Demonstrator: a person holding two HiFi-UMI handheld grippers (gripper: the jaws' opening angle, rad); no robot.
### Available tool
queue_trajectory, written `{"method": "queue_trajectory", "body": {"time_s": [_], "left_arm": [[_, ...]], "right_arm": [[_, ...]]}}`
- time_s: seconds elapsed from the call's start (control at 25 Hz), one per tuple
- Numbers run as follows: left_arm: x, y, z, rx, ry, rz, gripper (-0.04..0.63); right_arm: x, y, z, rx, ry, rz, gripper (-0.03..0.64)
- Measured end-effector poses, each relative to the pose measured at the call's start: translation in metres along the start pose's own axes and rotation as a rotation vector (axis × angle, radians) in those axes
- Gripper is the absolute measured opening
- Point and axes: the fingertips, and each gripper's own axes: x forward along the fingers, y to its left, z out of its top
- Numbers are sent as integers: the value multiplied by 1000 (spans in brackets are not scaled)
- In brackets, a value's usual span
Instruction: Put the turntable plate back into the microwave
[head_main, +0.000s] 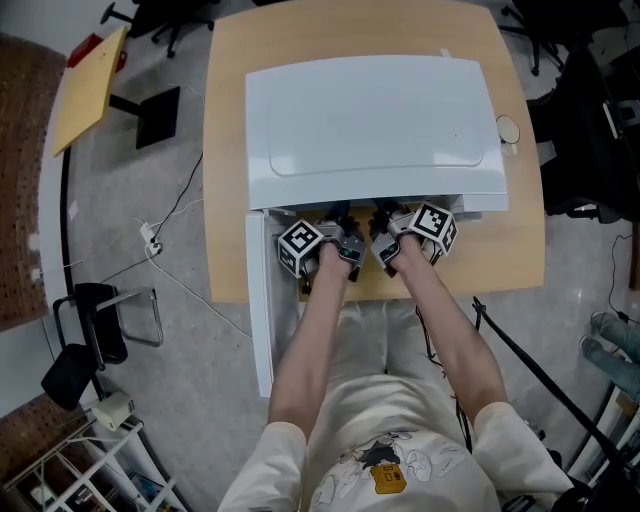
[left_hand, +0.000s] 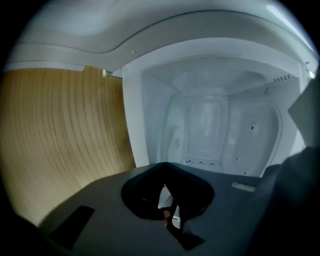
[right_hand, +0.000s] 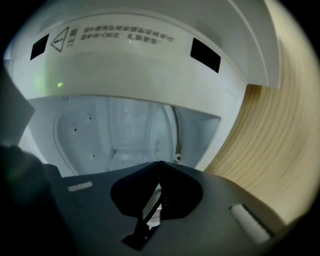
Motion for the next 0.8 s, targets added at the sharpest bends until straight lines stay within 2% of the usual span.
{"method": "queue_trajectory", "body": {"time_s": [0.32,0.48,0.6,0.8], "left_arm": [[-4,1,-4,-9,11,5,0],[-12,-5,-14,39,40,3,0],[-23,-12,-29,185,95,8,0],[-45,-30,-62,564,176,46,0]], "right_arm": [[-23,-10,-7,14,1,-2,8],[-34,-8,-15,-51,19,-7,8],[-42,1,-22,-172,44,-16,8],[-63,21,-27,-417,80,-40,8]]}}
